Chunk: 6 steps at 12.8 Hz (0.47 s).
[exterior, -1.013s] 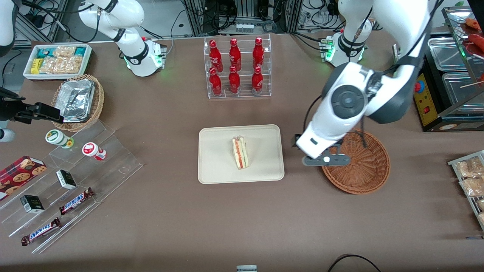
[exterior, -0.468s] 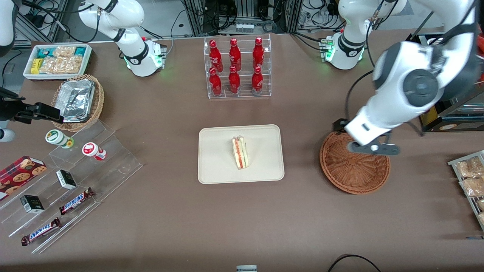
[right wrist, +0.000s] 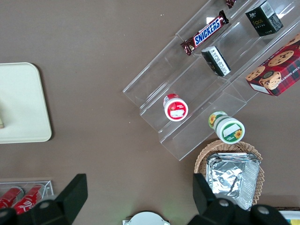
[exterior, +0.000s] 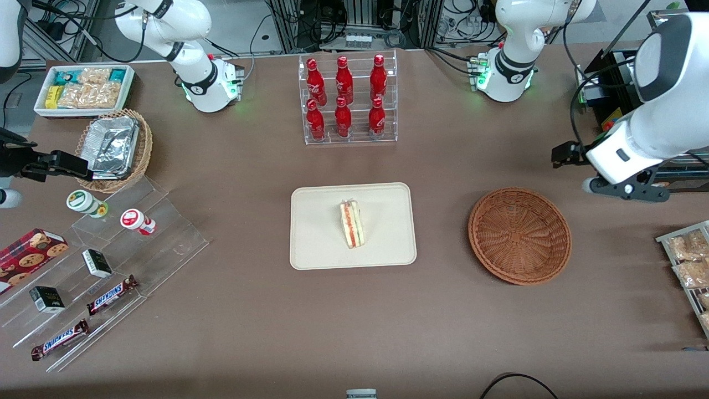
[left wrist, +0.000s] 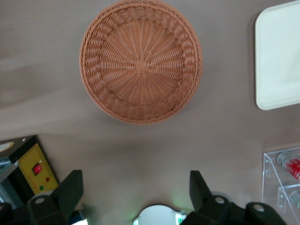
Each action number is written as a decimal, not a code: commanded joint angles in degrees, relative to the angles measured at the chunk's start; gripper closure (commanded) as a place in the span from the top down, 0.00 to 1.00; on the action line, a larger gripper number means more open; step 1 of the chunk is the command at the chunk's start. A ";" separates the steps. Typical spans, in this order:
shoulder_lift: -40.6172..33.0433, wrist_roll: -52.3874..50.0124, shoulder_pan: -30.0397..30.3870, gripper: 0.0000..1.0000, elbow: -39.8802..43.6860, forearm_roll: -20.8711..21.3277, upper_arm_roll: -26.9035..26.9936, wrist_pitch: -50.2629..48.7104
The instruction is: Place sandwich from basket to tray
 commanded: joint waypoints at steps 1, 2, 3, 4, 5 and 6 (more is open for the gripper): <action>-1.36 1.12 -1.08 1.00 3.24 0.06 1.54 -5.14; -2.32 1.12 -1.00 1.00 3.78 0.15 2.50 -5.76; -3.37 1.12 -0.99 1.00 3.87 0.15 3.55 -6.03; -3.82 1.12 -0.91 1.00 4.22 0.41 3.83 -6.30; -3.99 1.12 -0.82 1.00 4.92 1.03 4.18 -6.38; -3.91 1.04 -0.73 1.00 5.28 1.03 4.44 -6.30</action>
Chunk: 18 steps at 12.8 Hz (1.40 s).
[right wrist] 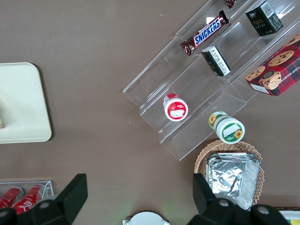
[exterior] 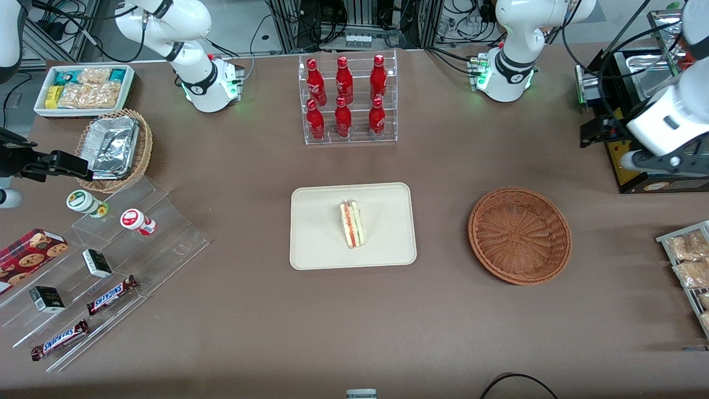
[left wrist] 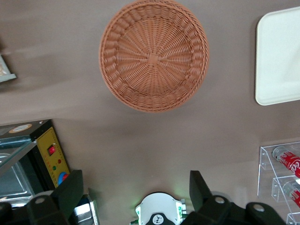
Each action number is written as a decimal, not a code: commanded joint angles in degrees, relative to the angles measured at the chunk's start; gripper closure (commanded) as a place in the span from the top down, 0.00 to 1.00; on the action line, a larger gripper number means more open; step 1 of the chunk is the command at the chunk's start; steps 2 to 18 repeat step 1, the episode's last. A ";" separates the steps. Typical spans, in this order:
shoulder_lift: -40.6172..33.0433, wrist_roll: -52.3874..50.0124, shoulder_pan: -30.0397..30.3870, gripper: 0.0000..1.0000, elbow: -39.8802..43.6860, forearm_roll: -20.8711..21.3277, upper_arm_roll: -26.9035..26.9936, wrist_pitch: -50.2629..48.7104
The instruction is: Place sandwich from basket to tray
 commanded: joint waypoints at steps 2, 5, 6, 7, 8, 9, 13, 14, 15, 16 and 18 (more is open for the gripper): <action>-0.61 0.78 -0.56 1.00 0.81 0.71 0.98 -1.00; -0.61 0.78 -0.56 1.00 0.81 0.71 0.98 -1.00; -0.61 0.78 -0.56 1.00 0.81 0.71 0.98 -1.00; -0.61 0.78 -0.56 1.00 0.81 0.71 0.98 -1.00; -0.61 0.78 -0.56 1.00 0.81 0.71 0.98 -1.00; -0.61 0.78 -0.56 1.00 0.81 0.71 0.98 -1.00; -0.61 0.78 -0.56 1.00 0.81 0.71 0.98 -1.00; -0.61 0.78 -0.56 1.00 0.81 0.71 0.98 -1.00; -0.61 0.78 -0.56 1.00 0.81 0.71 0.98 -1.00; -0.61 0.78 -0.56 1.00 0.81 0.71 0.98 -1.00; -0.61 0.78 -0.56 1.00 0.81 0.71 0.98 -1.00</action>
